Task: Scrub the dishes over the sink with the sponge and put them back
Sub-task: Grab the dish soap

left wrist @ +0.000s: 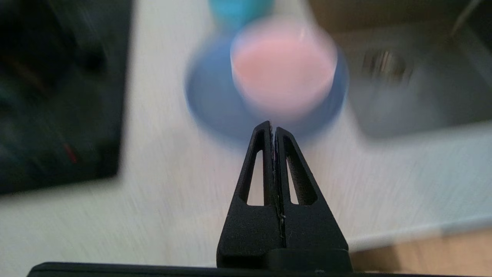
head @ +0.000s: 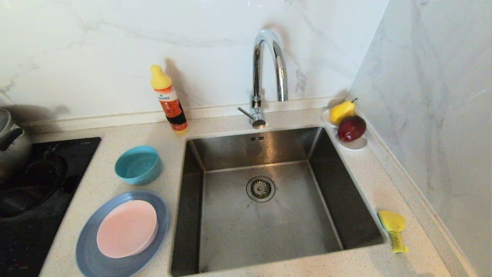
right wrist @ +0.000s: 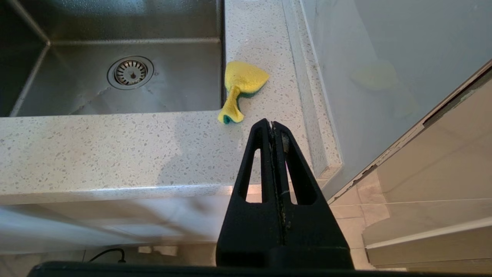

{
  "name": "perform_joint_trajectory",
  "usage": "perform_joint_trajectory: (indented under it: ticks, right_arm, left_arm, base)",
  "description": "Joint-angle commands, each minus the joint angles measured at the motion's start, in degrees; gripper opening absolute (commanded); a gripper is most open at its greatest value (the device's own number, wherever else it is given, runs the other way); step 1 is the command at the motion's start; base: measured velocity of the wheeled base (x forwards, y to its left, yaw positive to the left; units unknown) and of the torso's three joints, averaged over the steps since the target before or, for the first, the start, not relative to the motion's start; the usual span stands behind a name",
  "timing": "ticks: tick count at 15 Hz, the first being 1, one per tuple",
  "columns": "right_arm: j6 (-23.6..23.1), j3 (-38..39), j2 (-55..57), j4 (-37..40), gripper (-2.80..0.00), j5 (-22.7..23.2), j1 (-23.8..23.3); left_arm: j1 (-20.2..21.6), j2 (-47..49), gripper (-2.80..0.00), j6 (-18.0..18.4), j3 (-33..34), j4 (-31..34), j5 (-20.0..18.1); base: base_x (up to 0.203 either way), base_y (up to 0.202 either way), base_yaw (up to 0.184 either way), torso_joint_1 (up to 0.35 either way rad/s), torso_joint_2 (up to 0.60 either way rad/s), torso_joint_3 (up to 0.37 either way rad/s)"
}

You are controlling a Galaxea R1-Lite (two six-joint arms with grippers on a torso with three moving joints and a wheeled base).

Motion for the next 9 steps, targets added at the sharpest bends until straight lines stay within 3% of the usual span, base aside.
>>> perform_joint_trajectory:
  ticks: [1, 4, 9]
  right_arm:
    - [-0.04, 0.00, 0.02, -0.04, -2.80, 0.00, -0.02]
    - [-0.04, 0.00, 0.02, -0.04, -2.80, 0.00, 0.02]
    - [-0.04, 0.00, -0.03, -0.04, -2.80, 0.00, 0.02]
  left_arm:
    - [0.00, 4.54, -2.80, -0.19, -7.74, -0.18, -0.29]
    - [0.00, 21.72, -2.80, -2.49, -17.09, -2.22, -0.80]
    - [-1.19, 53.88, -2.80, -5.81, -28.01, -13.33, -1.27]
  base:
    - [0.000, 0.000, 0.000, 0.000, 0.00, 0.000]
    - [0.000, 0.000, 0.000, 0.000, 0.00, 0.000]
    - [0.000, 0.000, 0.000, 0.000, 0.00, 0.000]
